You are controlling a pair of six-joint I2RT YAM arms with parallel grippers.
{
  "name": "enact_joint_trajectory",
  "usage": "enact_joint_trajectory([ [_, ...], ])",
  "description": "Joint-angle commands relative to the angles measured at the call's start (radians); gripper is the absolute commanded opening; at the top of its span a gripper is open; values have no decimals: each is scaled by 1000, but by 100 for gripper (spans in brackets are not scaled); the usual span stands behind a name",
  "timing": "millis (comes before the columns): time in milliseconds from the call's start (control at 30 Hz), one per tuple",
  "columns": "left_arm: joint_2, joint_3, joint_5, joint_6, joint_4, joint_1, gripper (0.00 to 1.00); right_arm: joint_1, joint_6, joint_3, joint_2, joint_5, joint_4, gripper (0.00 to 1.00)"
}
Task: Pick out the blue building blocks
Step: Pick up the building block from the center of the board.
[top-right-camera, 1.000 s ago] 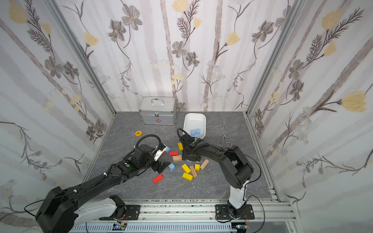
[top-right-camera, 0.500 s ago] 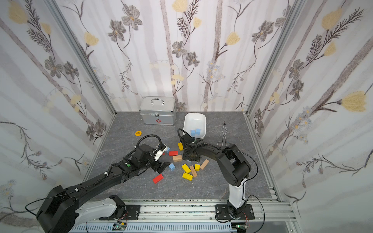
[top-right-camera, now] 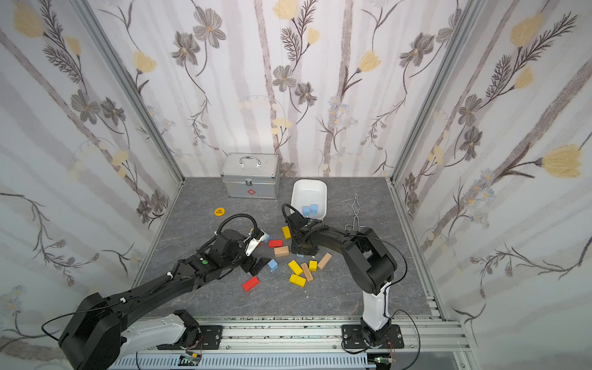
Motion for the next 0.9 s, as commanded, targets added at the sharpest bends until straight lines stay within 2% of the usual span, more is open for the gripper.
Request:
enact_joint_trajectory([
  [0, 1, 0, 9, 14, 29, 1, 100, 0, 12, 9, 9, -4, 18, 50],
  [867, 1, 1, 7, 16, 32, 1, 100, -1, 9, 10, 7, -12, 15, 34],
])
